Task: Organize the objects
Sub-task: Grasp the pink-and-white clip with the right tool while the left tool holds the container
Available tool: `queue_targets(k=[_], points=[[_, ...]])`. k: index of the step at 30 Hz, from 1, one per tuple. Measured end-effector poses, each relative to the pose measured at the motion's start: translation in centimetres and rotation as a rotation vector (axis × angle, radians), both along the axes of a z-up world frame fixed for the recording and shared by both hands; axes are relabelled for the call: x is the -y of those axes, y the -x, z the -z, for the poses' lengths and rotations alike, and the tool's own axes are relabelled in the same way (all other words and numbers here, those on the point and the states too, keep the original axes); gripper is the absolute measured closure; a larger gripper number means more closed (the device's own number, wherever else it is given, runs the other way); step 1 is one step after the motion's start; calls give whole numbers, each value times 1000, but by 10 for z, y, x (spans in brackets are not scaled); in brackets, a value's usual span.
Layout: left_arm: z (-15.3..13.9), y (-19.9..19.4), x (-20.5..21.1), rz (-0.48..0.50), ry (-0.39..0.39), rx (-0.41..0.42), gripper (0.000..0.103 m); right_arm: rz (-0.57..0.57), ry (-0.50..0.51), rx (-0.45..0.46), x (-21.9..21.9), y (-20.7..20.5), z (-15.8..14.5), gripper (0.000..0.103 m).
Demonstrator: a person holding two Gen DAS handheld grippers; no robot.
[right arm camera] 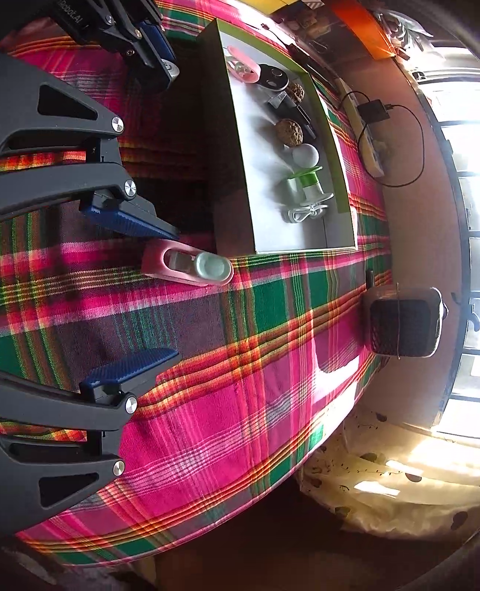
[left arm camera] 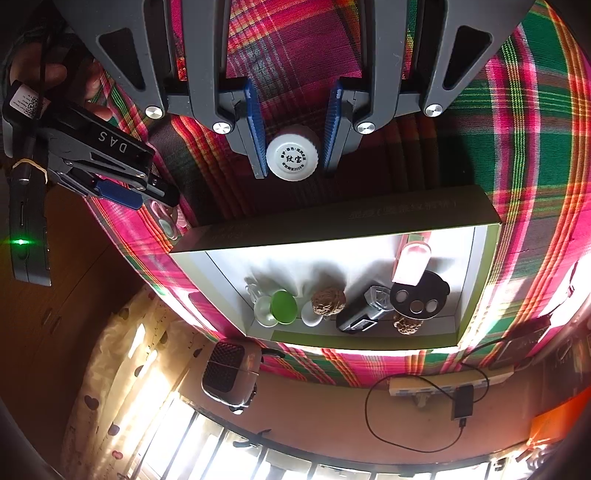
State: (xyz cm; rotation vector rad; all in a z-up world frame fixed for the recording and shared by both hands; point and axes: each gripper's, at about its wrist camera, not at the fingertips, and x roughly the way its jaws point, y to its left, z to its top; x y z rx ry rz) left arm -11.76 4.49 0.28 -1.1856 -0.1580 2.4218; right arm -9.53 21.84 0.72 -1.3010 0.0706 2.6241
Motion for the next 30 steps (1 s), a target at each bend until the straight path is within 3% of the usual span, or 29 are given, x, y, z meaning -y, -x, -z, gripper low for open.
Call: queue_targets(k=[5,14,30], points=[[0,0,-2,0,8,-2,76,13,21,-9,-11,-2,-1,44],[0,0,-4,0,21,-6,76,-73,70,-24,-15,6,0,44],[0,-3,-9,0,77,-21,76,-187,44,-13,-14,13,0,47]])
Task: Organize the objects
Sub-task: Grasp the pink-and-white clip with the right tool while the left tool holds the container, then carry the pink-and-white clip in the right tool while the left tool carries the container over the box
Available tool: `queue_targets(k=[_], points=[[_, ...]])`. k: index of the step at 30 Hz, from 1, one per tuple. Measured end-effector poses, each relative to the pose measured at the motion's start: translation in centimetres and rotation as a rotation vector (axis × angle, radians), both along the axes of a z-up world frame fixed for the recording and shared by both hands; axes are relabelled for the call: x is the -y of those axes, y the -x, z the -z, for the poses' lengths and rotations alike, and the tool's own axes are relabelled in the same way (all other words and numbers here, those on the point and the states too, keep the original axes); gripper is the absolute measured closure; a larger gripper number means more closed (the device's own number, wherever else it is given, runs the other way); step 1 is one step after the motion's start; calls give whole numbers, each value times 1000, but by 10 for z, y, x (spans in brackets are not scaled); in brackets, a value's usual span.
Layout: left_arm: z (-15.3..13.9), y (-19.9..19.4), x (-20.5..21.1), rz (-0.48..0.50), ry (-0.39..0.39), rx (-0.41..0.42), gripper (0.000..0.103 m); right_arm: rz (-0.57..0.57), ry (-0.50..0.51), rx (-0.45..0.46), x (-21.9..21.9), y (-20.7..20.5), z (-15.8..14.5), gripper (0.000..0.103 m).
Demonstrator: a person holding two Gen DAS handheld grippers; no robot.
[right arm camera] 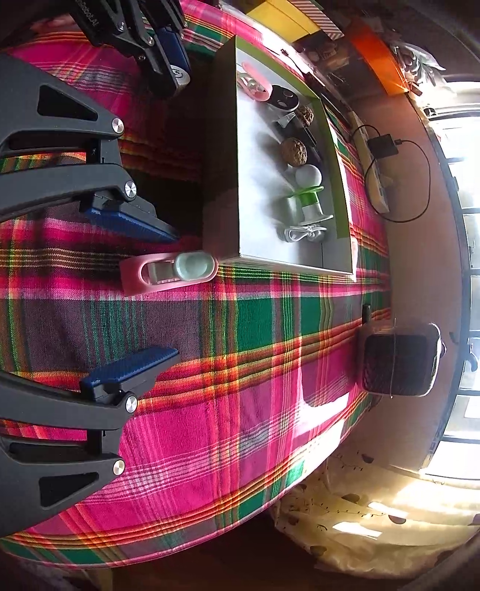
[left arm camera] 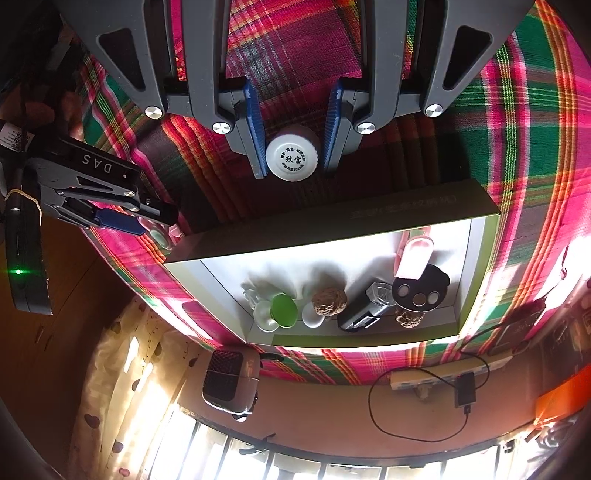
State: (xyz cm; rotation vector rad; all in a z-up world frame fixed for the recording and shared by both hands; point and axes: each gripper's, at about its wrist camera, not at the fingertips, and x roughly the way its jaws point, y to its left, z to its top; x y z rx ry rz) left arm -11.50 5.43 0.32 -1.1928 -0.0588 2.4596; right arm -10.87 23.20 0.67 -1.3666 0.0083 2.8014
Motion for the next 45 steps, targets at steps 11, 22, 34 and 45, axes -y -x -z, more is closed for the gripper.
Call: queue_targets(k=[11,22,34,45], points=[[0,-1,-5,-2,39,-11,76,9,14,-13,-10,-4,-2,79],[0,-2,-8,-4,79,-23,77,8,36,-17,-15,-6,-2,84],[-1,-3,-7,-10,89,-26,77,7,44,-18,-16,-6,-3,84],[-2,-4,-5,-22,82,-25,77,-9,49,-25,-14,-16,-5,84]])
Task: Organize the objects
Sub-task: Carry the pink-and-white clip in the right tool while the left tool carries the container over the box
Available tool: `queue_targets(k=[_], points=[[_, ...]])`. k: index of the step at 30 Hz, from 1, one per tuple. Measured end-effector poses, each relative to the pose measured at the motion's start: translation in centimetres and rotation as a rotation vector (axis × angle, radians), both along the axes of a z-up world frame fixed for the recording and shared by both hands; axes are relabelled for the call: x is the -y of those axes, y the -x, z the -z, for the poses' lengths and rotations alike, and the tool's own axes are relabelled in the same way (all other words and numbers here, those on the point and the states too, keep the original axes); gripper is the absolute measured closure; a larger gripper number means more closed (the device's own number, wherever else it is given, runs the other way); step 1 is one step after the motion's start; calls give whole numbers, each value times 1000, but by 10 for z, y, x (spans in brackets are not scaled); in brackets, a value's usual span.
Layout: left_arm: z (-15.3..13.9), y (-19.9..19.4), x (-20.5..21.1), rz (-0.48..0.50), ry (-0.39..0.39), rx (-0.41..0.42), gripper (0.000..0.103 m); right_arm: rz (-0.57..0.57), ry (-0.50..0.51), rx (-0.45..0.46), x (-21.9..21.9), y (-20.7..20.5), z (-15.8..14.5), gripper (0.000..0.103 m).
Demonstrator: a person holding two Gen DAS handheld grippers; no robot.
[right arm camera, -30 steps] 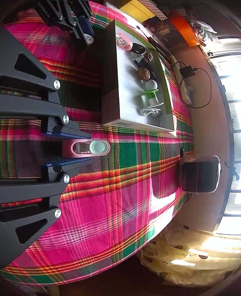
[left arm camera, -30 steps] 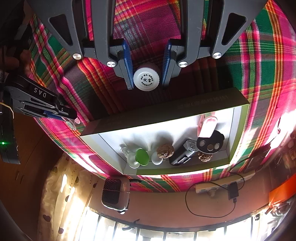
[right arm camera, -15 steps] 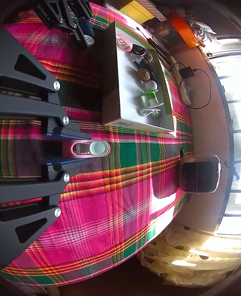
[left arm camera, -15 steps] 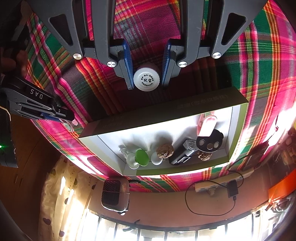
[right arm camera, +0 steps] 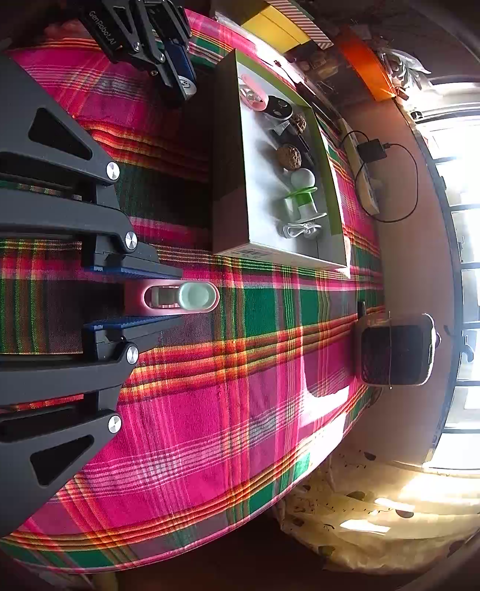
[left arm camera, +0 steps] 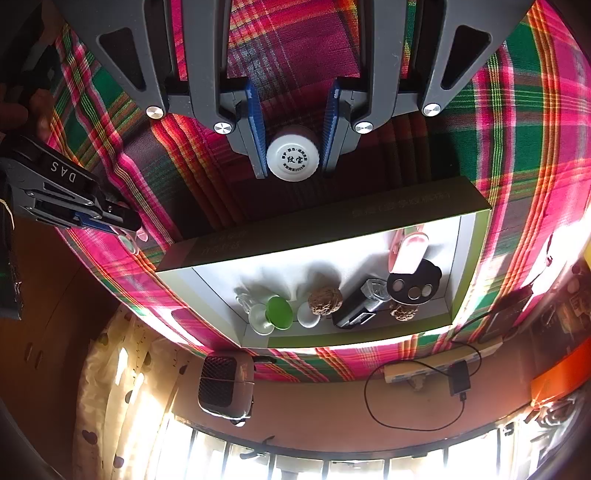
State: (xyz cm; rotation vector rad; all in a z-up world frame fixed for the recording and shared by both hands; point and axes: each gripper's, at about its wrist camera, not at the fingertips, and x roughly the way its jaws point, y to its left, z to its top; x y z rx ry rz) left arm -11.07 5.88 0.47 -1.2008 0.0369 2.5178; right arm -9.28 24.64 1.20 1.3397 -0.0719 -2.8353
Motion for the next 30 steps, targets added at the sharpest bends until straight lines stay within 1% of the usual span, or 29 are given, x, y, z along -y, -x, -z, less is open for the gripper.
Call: queue_targets(k=[9,18,25,30], points=[[-1,-3,3,-2,-1,-1,77,-48,10,-13,14,-7,-6,84],[-13,-10,4,2,-3,-34,77,-81,19,-34,25,-13,-15,84],[-26,-11,10,-4,-41,-47,77,-97,16,-65,32,-14,-26,84],[-35,-8,12,-6,-53,-63,77,-122,32,-86,37,-13,-36,84]])
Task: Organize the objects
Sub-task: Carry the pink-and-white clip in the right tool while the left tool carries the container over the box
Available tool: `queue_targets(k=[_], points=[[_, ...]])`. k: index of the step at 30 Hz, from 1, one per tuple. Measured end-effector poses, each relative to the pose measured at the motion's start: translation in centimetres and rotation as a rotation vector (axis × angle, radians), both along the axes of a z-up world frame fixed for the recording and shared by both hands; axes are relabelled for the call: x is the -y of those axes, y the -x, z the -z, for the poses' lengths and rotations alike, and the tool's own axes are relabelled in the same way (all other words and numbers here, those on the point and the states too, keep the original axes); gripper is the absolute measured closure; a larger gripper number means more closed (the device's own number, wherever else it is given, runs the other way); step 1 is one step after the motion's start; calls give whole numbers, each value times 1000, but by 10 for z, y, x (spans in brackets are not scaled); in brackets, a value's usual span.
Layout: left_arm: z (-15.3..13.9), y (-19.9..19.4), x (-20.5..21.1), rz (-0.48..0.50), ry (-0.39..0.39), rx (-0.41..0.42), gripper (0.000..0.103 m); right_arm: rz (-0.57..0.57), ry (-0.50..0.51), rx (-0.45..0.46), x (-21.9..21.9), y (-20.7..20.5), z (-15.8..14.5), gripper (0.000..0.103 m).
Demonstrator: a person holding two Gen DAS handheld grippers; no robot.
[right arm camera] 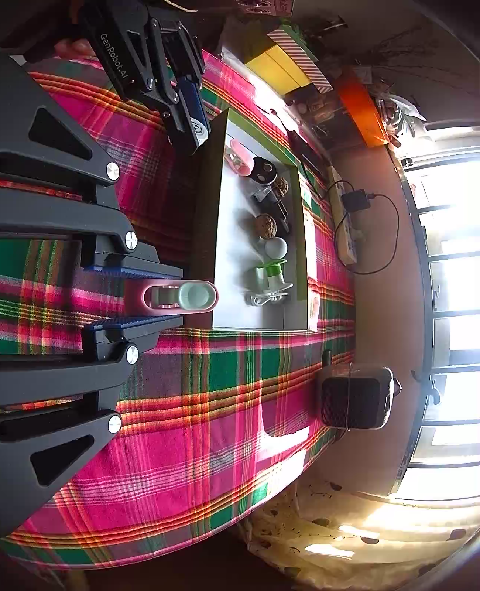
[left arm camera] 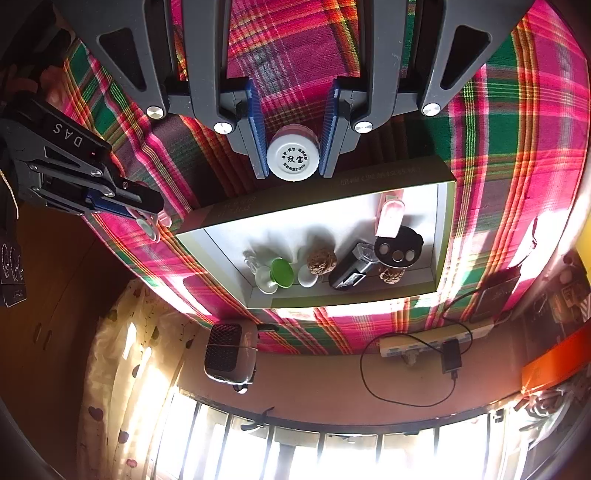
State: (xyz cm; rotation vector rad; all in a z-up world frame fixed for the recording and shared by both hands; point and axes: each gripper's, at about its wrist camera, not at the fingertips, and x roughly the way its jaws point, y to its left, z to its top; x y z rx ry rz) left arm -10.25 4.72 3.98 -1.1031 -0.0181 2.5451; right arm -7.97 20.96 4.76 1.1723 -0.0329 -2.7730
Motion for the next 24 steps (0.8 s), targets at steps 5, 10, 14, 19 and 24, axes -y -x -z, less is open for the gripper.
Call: queue_targets(k=[5,10,14,19,24], points=[[-8,8,3,-8,-1,-14,77,-29,3,-12,5,7,-7,84],[-11,21,6,-17,0,-12,77,-51,12,-11,9,20,-12,84],[-12,31,7,-24,-2,-9,77,-71,12,-9,12,31,-14,84],[-9,45,8,-29,-11,8,77,-89,30,0,13,47,-13,84],[-7,59,7,-36,0,10,77,-103,35,15,15,65,-9,84]])
